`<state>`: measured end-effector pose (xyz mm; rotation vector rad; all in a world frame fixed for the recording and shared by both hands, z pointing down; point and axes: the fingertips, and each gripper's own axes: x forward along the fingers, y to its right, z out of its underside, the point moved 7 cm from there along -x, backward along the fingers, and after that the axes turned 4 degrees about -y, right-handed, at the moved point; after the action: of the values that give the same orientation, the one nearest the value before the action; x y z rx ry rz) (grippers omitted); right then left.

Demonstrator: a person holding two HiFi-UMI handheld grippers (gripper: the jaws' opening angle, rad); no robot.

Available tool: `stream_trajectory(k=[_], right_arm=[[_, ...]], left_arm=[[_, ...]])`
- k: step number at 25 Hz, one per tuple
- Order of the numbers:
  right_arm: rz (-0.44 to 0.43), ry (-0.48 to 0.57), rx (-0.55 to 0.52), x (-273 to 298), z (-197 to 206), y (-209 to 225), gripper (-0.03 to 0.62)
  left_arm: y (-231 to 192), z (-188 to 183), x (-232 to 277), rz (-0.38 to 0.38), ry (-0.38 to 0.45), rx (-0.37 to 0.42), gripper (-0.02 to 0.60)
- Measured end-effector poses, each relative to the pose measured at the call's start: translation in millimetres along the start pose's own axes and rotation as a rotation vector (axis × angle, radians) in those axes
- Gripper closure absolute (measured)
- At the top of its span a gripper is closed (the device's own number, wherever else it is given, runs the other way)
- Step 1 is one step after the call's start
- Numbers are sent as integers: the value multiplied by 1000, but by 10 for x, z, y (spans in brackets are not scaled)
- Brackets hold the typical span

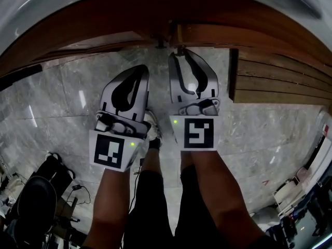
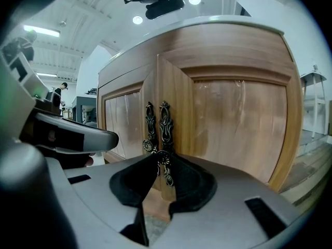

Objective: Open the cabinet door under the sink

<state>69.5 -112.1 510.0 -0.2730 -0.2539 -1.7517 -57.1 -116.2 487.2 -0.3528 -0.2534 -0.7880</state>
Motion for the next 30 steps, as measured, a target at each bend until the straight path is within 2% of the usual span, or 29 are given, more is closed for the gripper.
stream_trajectory(k=[5, 15, 23, 30], right_arm=[[-58, 28, 12, -114, 55, 21, 503], [-192, 12, -24, -401, 148, 50, 505], [-235, 12, -35, -715, 243, 26, 505], [-319, 22, -22, -1038, 378, 121, 505]], left_arm=[[89, 46, -78, -48, -1, 0, 566], [378, 93, -365, -169, 25, -33, 566], [571, 312, -623, -190, 26, -45, 566], [863, 394, -832, -174, 32, -43, 566]])
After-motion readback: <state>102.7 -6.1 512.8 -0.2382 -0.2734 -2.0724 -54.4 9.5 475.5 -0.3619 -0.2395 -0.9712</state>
